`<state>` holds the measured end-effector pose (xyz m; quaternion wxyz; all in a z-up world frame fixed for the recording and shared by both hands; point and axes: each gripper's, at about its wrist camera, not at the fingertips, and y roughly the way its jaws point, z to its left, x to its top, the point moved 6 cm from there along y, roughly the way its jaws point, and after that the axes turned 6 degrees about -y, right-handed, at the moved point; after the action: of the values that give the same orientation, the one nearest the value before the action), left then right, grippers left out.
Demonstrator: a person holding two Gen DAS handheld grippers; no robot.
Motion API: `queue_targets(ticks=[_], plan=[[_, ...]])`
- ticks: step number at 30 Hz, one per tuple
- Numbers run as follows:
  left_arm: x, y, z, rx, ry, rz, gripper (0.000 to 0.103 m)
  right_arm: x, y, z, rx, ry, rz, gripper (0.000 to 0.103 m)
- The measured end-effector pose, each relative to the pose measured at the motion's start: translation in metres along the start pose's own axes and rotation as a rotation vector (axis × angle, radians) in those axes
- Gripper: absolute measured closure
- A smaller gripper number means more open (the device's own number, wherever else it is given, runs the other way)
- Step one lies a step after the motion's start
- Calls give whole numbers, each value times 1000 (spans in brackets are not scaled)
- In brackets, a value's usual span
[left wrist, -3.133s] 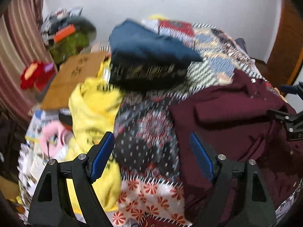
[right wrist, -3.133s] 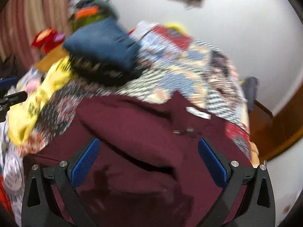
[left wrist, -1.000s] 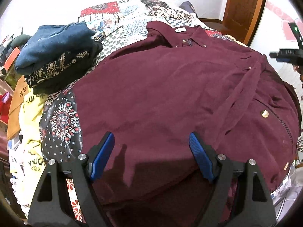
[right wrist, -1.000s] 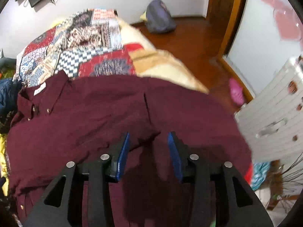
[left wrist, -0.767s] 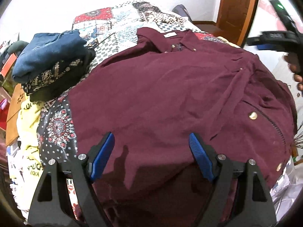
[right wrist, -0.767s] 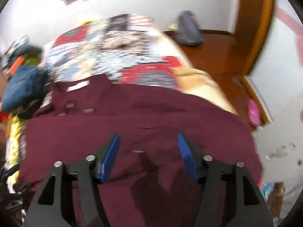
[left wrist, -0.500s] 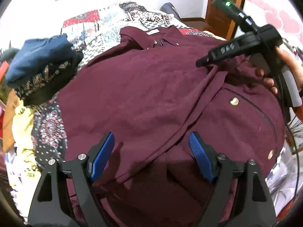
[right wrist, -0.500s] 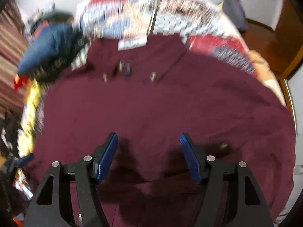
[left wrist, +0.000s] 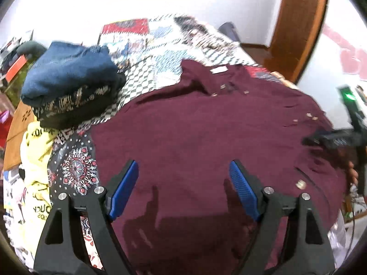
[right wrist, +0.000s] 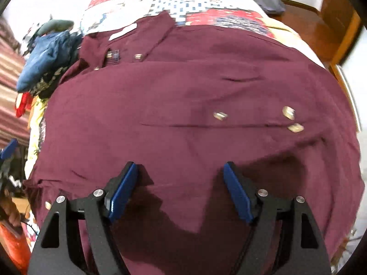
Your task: Fold large clothes
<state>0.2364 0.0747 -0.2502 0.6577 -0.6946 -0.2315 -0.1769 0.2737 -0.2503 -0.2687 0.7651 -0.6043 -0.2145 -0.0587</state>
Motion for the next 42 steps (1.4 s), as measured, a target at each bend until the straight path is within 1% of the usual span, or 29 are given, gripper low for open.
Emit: queue_targets(ticks=[1,4,5,6,8,10,12,14,18,21,23,25,27,28,30,32,36,37,40,42], plan=[[-1,9,1,4,-10,23,22,-5,0,-5,-23,-3,-2,29],[-12,37,-2,3,-25,116,22,-6,-9,-8,-29,3,-10,29],[-15,41,-3,4,-24,128,21,-5,-11,-10,-35,8,-10,29],[-18,44,-5,11,-24,124,21,-2,-16,-10,-46,10,-22,29],[-19,41,-8,31,-12,93,21,11,-25,-8,-84,-3,-75,29],[-21,40,-10,44,4,88,21,20,-36,-16,-146,-6,-133,29],[-21,40,-10,51,3,90,21,26,-40,-25,-202,9,-167,29],[-22,39,-10,54,2,93,21,29,-37,-34,-221,24,-172,29],[-21,38,-11,68,14,105,21,16,-18,-57,-254,80,-117,29],[-18,37,-14,79,22,108,21,0,-16,-65,-230,120,-99,29],[-16,37,-18,80,30,107,21,-10,-22,-75,-216,157,-104,29],[-12,35,-25,76,44,98,21,-19,-34,-86,-185,200,-139,29],[-6,34,-35,69,56,87,21,-26,-50,-101,-107,282,-189,29],[-3,33,-39,65,58,80,21,-28,-55,-107,-92,315,-207,29],[4,31,-50,51,60,64,21,-36,-71,-129,-89,407,-256,29],[12,29,-61,34,58,47,21,-44,-81,-149,-65,482,-296,29],[25,26,-81,-4,47,25,21,-67,-89,-195,-115,652,-315,29],[26,26,-84,-9,45,22,21,-76,-86,-210,-102,709,-313,29],[29,27,-91,-22,42,19,21,-97,-71,-240,-10,869,-314,29],[30,28,-94,-22,42,24,21,-112,-53,-259,85,990,-320,29]])
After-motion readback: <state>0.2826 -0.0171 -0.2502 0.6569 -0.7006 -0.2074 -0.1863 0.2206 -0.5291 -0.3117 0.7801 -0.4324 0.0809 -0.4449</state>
